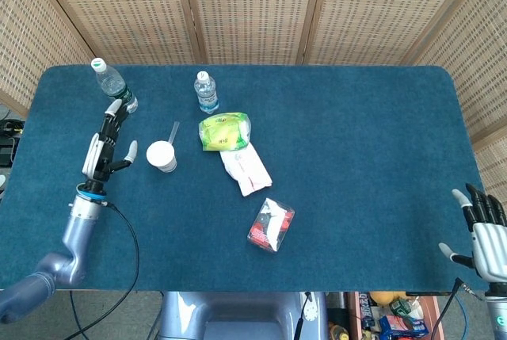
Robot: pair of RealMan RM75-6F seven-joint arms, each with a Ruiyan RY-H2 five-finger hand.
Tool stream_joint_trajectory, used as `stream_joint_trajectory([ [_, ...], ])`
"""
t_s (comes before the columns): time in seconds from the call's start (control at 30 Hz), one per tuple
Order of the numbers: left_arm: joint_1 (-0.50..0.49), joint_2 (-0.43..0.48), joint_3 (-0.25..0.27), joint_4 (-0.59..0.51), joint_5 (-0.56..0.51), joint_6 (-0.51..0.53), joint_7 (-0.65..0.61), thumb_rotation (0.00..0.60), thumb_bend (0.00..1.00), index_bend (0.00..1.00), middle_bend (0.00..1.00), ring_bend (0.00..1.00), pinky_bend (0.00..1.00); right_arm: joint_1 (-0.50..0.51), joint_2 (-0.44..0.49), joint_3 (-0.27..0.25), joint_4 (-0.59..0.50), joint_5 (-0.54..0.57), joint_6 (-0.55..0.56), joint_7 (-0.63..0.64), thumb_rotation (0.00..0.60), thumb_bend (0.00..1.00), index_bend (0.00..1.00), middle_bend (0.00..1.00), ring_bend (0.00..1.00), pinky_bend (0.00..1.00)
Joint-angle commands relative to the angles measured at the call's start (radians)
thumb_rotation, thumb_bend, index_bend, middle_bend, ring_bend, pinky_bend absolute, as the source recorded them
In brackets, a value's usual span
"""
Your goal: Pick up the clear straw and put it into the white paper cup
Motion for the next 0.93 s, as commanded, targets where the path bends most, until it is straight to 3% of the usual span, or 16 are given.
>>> stream_joint_trajectory([
  [0.03, 0.063, 0.151, 0.069, -0.136, 0.094, 0.090, 0.300, 0.600, 0.35, 0.00, 0.00, 0.00, 0.00, -0.002, 0.001, -0.003, -0.004, -0.008, 0.005, -0.004, 0.600, 0.00, 0.00, 0.00, 0.00, 0.00],
  [0.17, 0.140, 0.329, 0.143, -0.341, 0.112, 0.088, 0.677, 0.600, 0.15, 0.00, 0.00, 0.00, 0.00, -0.008, 0.002, -0.007, -0.014, -0.023, 0.024, -0.012, 0.600, 0.00, 0.00, 0.00, 0.00, 0.00],
  [0.4, 0.286, 0.600, 0.252, -0.805, -0.028, 0.025, 1.263, 0.600, 0.12, 0.00, 0.00, 0.00, 0.00, -0.016, -0.001, -0.011, -0.025, -0.044, 0.050, -0.031, 0.600, 0.00, 0.00, 0.00, 0.00, 0.00],
  [0.5, 0.334, 0.629, 0.269, -0.909, -0.062, 0.057, 1.382, 0.600, 0.12, 0.00, 0.00, 0.00, 0.00, -0.021, -0.002, -0.013, -0.028, -0.055, 0.065, -0.038, 0.600, 0.00, 0.00, 0.00, 0.00, 0.00],
  [0.63, 0.404, 0.609, 0.276, -0.941, -0.050, 0.164, 1.520, 0.600, 0.12, 0.00, 0.00, 0.00, 0.00, -0.028, 0.000, -0.015, -0.030, -0.068, 0.082, -0.034, 0.600, 0.00, 0.00, 0.00, 0.00, 0.00],
  [0.93, 0.476, 0.584, 0.298, -0.916, 0.010, 0.226, 1.547, 0.600, 0.12, 0.00, 0.00, 0.00, 0.00, -0.037, 0.010, -0.018, -0.028, -0.081, 0.100, -0.008, 0.600, 0.00, 0.00, 0.00, 0.00, 0.00],
])
